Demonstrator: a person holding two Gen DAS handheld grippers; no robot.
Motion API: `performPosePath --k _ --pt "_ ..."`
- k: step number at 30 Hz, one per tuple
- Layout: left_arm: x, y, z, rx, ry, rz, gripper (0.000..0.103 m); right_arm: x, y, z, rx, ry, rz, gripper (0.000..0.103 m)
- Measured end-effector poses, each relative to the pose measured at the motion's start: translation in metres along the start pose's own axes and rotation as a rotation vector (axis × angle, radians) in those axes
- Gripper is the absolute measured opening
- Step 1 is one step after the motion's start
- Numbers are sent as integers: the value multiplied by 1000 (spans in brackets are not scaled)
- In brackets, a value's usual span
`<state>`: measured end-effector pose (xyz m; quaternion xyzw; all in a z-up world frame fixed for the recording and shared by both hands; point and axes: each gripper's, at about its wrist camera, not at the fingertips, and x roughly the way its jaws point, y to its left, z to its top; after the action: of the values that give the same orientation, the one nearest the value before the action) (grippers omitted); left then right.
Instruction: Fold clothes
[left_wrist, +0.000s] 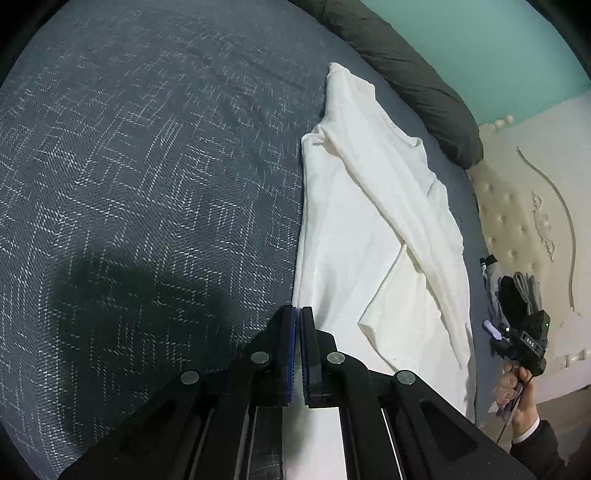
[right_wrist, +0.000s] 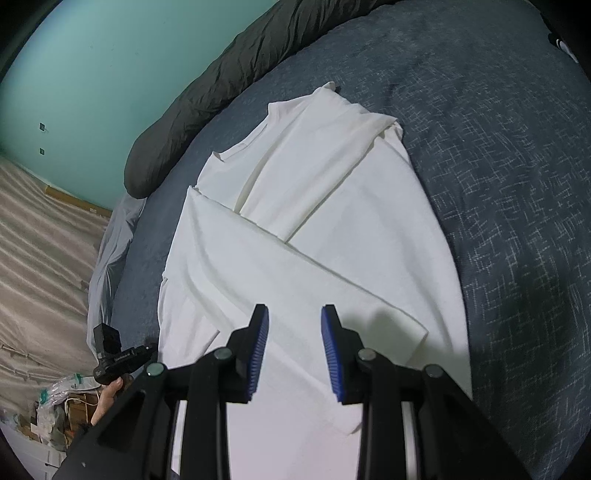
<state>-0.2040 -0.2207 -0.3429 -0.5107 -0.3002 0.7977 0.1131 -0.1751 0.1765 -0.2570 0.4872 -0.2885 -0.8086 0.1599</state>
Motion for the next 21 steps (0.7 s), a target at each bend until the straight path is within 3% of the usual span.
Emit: performPosePath --k 9,16,21 --pt "-18 11 9 -41 -60 61 0 -1 1 -2 2 -2 1 29" --pt "-12 2 5 -16 -13 -1 1 -1 -1 -4 8 -2 -1 29" --pt "2 -6 4 -6 0 -9 21 -1 -1 -5 11 -2 -2 29"
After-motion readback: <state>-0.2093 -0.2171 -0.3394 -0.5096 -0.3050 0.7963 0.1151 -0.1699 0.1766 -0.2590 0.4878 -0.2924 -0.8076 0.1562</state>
